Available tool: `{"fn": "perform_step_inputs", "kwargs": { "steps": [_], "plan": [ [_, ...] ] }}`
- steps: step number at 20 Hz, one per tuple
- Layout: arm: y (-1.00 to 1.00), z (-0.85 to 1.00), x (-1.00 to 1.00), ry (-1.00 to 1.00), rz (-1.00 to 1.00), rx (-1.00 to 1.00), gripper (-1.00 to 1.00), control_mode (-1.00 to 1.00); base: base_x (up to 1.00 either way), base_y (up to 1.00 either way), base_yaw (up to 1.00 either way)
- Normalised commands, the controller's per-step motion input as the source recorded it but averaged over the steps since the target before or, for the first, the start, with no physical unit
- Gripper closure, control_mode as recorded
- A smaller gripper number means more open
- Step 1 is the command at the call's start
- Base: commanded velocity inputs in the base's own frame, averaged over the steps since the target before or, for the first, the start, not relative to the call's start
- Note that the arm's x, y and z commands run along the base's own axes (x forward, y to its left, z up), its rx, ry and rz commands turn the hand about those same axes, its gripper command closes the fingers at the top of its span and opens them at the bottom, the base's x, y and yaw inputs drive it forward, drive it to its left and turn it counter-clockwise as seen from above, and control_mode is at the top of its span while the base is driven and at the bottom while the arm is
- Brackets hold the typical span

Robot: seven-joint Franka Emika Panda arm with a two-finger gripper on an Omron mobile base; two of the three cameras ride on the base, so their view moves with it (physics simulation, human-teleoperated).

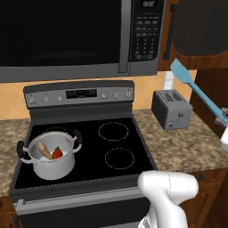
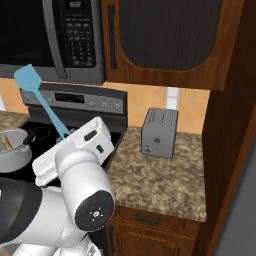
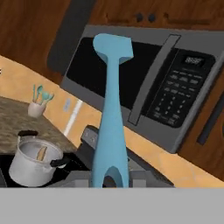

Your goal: Put the sweet potato and tomato in the pot. Retrieve the spatula and lightly stir the vegetables in the pot.

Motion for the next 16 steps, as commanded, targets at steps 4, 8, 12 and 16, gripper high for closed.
{"fn": "perform_step_inputs", "kwargs": {
  "steps": [4, 8, 12, 16],
  "plan": [
    [0.53, 0.22, -0.32, 0.23, -0.15, 0.75, 1.00, -1.00, 0.00, 0.00, 0.00],
    [0.50, 0.21, -0.13, 0.27, -0.10, 0.86, 1.00, -1.00, 0.00, 0.00, 0.00],
    [0.50, 0.18, -0.14, 0.31, -0.07, 0.89, 1.00, -1.00, 0.00, 0.00, 0.00],
    [0.38, 0.17, -0.29, 0.31, -0.04, 0.93, 1.00, -1.00, 0.00, 0.00, 0.00]
  ]
}}
